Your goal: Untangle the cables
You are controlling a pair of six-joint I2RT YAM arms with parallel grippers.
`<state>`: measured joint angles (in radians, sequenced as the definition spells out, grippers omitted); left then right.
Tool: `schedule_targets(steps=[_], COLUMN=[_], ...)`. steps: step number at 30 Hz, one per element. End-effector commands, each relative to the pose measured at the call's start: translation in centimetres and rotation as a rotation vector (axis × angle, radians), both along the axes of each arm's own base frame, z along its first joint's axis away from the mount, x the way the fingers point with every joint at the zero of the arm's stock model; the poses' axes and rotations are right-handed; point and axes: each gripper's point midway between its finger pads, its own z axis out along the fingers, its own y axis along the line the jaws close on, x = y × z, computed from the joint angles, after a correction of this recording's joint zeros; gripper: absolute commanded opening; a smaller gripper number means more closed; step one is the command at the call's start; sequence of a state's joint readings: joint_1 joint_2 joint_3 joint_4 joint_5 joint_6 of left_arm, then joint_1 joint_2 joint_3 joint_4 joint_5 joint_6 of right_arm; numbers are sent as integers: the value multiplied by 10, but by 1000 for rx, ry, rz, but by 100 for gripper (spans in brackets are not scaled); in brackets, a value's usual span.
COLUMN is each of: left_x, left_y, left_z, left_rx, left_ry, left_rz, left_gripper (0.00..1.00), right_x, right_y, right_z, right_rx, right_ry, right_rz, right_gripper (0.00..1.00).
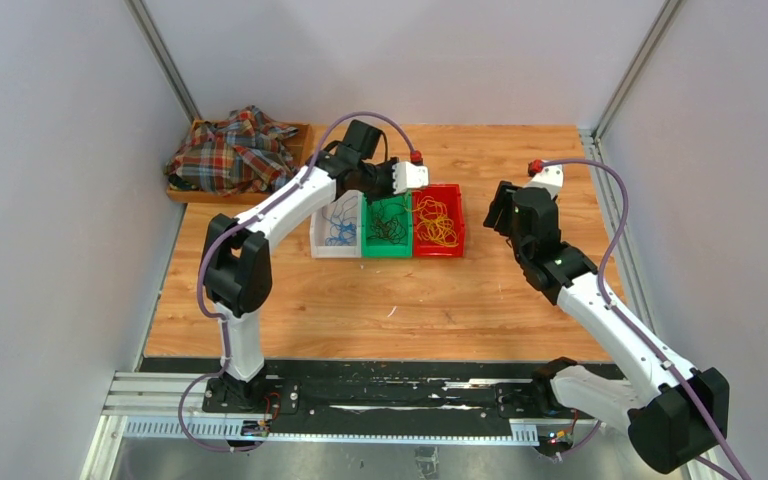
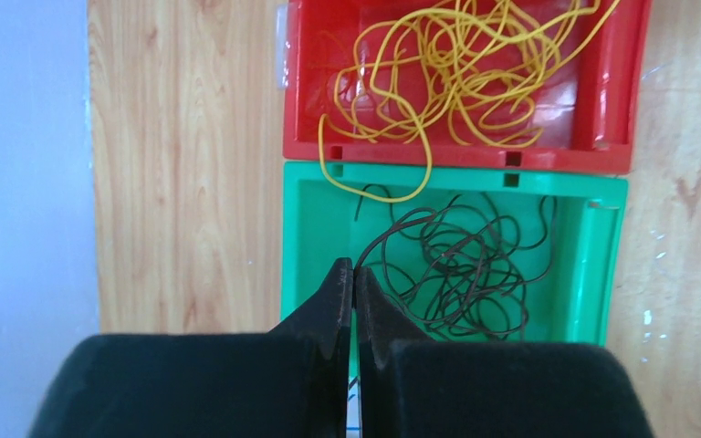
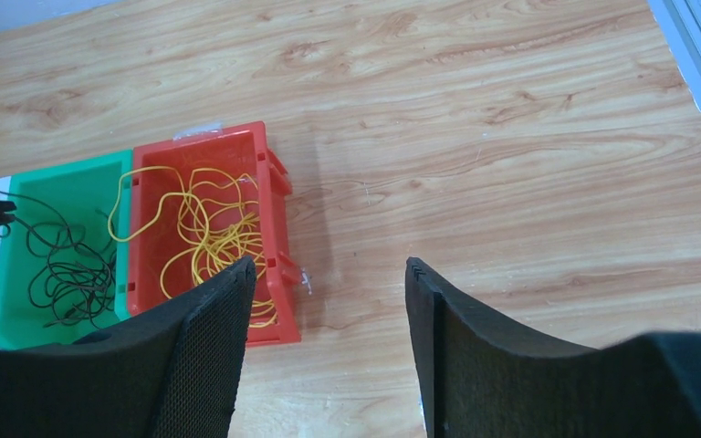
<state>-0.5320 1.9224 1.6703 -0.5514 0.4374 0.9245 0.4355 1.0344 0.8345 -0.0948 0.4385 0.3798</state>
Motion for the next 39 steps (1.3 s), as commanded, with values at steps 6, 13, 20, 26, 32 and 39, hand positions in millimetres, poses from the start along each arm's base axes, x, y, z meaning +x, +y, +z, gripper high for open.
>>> schedule_targets(steps=[6,13,20,26,32,39], left_x=[10,6,-5,-20,-17,-22], left_y=[6,15,17,44,127,236], left_z=[-36,-44,2,54,95,56], left_rx=[121,194,146,66,-209,-382], left_ry=[-120,-145,-140,0,158,138], left_rz=[-73,-119,-92,116,516,898], left_gripper=[3,65,90,98,98,98], right_x=[-3,-5,-8,-9,-9,-29], right_y=[-11,-14,-15,-18,-31,-107], right_z=[-1,3,7,13,6,-25], right_rx=[-6,-8,-7,-36,-72,-204], right_ry=[23,28,21,16,30,36], right_rz=[-47,-58,-58,-51,-91,-446], right_gripper=[61,61,63,80,83,84])
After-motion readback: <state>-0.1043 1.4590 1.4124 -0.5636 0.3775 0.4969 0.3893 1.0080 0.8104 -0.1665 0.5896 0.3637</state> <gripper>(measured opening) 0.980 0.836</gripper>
